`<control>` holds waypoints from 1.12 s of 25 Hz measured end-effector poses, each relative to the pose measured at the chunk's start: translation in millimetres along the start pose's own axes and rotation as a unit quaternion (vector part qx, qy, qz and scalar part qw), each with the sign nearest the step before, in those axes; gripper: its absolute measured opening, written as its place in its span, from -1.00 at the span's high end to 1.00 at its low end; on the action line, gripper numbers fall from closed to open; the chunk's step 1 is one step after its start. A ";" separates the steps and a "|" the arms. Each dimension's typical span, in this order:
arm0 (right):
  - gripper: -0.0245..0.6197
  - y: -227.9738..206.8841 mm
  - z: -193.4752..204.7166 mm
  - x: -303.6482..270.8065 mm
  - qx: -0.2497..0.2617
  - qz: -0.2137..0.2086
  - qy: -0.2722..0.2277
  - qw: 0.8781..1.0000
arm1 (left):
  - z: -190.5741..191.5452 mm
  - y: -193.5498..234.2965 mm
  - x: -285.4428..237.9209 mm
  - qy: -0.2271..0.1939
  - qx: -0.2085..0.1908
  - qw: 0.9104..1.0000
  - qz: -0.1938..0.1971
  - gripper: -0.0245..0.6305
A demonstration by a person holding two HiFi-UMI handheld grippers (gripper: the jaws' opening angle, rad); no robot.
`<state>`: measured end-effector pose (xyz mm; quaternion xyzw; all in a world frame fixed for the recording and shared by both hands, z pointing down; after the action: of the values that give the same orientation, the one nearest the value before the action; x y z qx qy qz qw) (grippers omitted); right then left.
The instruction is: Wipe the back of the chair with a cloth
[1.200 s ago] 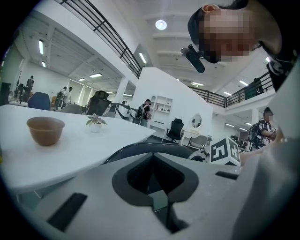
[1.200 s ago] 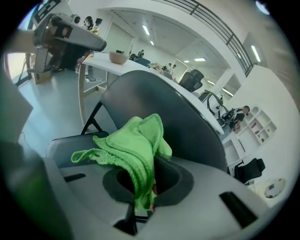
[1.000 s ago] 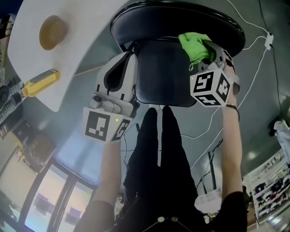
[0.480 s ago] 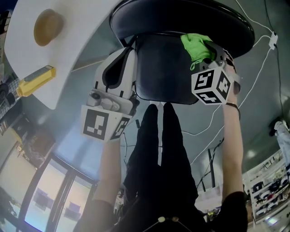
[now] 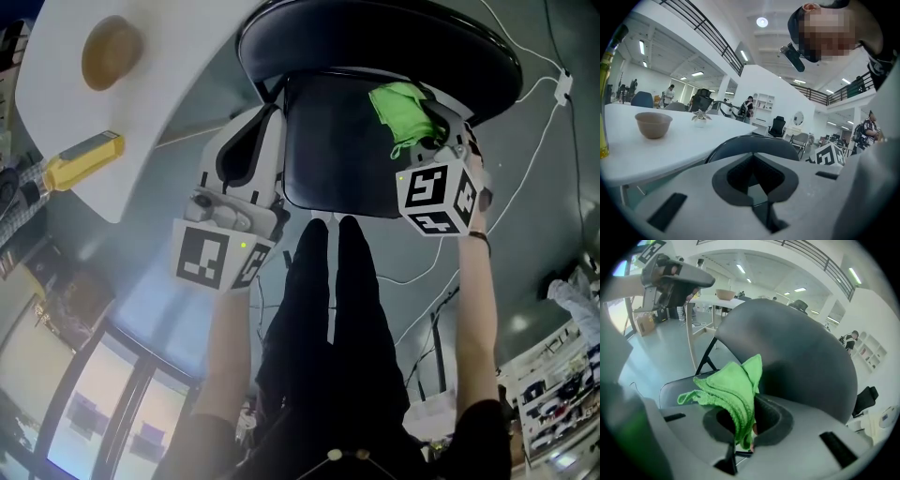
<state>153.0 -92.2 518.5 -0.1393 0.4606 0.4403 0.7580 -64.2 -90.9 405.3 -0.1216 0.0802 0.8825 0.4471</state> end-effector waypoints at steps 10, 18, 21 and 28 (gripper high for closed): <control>0.79 5.5 -20.0 65.3 -0.047 0.007 -0.047 0.998 | -21.5 -3.6 26.2 -0.004 0.004 1.000 -0.008 0.91; 0.79 8.9 -31.6 127.2 -0.085 0.019 -0.088 0.992 | -49.7 -20.6 46.4 -0.011 0.009 1.000 -0.008 0.91; 0.79 12.6 -37.0 147.1 -0.083 0.025 -0.097 0.992 | -57.6 -27.2 56.7 -0.010 0.016 1.000 -0.008 0.91; 0.79 22.4 -42.2 194.7 -0.111 0.005 -0.122 0.986 | -76.4 -64.2 82.9 0.012 0.010 1.000 0.023 0.91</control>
<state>147.5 -0.5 340.4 -0.1654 0.3141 0.5061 0.7860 -48.7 -8.5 306.2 -0.1257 0.0974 0.8900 0.4273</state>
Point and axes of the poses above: the fingertips, and each gripper's own axes: x backward along the fingers, y to its left, z out of its underside, the point moved 5 cm from there along x, backward along the fingers, and after that the axes turned 14 degrees about -x, right-handed, at the moved point
